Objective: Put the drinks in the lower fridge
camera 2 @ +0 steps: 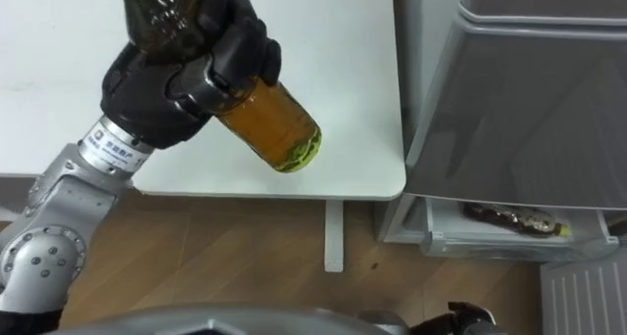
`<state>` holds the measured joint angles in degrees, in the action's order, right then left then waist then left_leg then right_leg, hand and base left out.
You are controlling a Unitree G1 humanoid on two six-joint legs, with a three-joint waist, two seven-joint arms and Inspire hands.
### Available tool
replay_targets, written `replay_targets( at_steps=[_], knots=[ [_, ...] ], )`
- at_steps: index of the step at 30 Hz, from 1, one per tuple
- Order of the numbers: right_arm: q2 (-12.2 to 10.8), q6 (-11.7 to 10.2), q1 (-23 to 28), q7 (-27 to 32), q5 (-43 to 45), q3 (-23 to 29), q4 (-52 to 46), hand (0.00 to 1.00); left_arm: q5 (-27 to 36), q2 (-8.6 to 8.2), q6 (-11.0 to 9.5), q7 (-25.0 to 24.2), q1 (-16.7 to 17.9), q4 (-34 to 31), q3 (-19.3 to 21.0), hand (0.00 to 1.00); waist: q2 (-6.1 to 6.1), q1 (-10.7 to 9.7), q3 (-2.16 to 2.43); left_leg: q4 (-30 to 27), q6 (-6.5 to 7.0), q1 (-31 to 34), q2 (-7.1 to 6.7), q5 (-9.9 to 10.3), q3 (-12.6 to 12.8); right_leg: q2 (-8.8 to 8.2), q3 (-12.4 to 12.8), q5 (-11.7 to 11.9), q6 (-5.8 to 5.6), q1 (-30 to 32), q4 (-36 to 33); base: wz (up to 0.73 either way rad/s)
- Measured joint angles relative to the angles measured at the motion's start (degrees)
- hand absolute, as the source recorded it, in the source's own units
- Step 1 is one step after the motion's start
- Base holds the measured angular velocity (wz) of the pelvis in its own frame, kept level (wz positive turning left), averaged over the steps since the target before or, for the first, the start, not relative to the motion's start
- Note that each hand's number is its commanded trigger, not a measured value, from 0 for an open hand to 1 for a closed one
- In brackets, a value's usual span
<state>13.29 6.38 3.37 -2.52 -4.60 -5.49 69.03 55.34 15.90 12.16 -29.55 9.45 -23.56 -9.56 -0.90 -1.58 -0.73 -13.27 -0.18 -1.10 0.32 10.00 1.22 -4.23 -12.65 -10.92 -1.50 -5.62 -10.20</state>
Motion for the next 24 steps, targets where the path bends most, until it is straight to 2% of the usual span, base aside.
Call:
replay_targets(
  at_steps=[5,9,12,15,17,21,22,24],
  knots=[
    [-0.6,-0.8,-0.1,-0.1,-0.1,-0.2,-4.5,0.00,0.1,0.39,0.0,-0.5,0.0,2.5,-3.3,1.00,0.15,-1.3,-0.08,0.0,-0.02,-0.2,0.27,0.0,1.9,0.04,1.5,-0.1,0.09,0.7,-0.6,-0.14],
    [-1.2,-0.7,0.1,-0.2,-0.1,-0.4,-7.1,0.00,0.0,0.42,1.1,-0.7,0.0,4.0,-4.9,1.00,0.27,-2.7,-0.10,0.3,-0.02,-0.5,0.51,0.0,4.1,0.08,3.0,-0.1,0.08,1.1,-0.6,-0.16],
    [-1.7,-0.7,0.7,-1.0,-0.2,-0.6,-10.4,0.00,0.0,0.18,1.2,-0.8,0.0,4.1,-5.4,1.00,0.87,-4.0,0.10,0.6,-0.02,-0.5,0.75,0.0,5.4,0.25,4.1,-0.1,0.13,1.9,-1.3,-0.20],
    [-1.9,-1.0,1.5,-1.5,-1.1,-1.5,-12.7,0.00,0.0,0.11,1.2,-0.8,-0.3,4.1,-6.4,1.00,1.27,-4.9,0.49,0.5,-0.03,-0.7,0.96,0.0,6.9,0.33,5.2,0.0,0.28,2.5,-1.7,-0.23],
    [-2.0,-1.1,1.8,-1.9,-0.3,-1.7,-13.7,0.00,0.1,-0.11,1.2,-0.8,-1.1,4.1,-7.1,1.00,1.69,-5.9,0.33,0.5,-0.03,-0.7,1.07,0.0,7.7,0.45,6.3,0.0,0.29,2.8,-1.9,-0.19],
    [-2.0,-1.3,1.9,-2.7,0.7,-1.7,-15.5,0.00,0.1,-1.39,1.0,-0.8,-7.2,7.6,-8.7,1.00,1.99,-6.9,0.17,-0.4,-0.15,-1.0,1.46,0.7,9.7,0.71,8.1,0.0,0.25,2.9,-2.5,-0.23],
    [-2.1,-1.3,1.9,-3.0,0.7,-1.7,-16.4,0.00,0.1,-2.03,0.8,-0.8,-8.5,8.4,-9.4,1.00,1.83,-7.6,0.25,-0.4,-0.15,-1.2,1.76,1.4,9.7,1.04,8.2,0.0,0.24,2.9,-2.4,-0.13],
    [-2.4,-1.3,1.9,-3.7,0.7,-1.7,-17.6,0.00,0.0,-2.56,0.5,-0.8,-9.7,9.5,-11.0,1.00,1.82,-7.7,0.28,-0.4,-0.19,-1.7,2.08,1.8,10.5,1.44,9.2,0.0,0.25,3.4,-2.5,-0.25]
  ],
)
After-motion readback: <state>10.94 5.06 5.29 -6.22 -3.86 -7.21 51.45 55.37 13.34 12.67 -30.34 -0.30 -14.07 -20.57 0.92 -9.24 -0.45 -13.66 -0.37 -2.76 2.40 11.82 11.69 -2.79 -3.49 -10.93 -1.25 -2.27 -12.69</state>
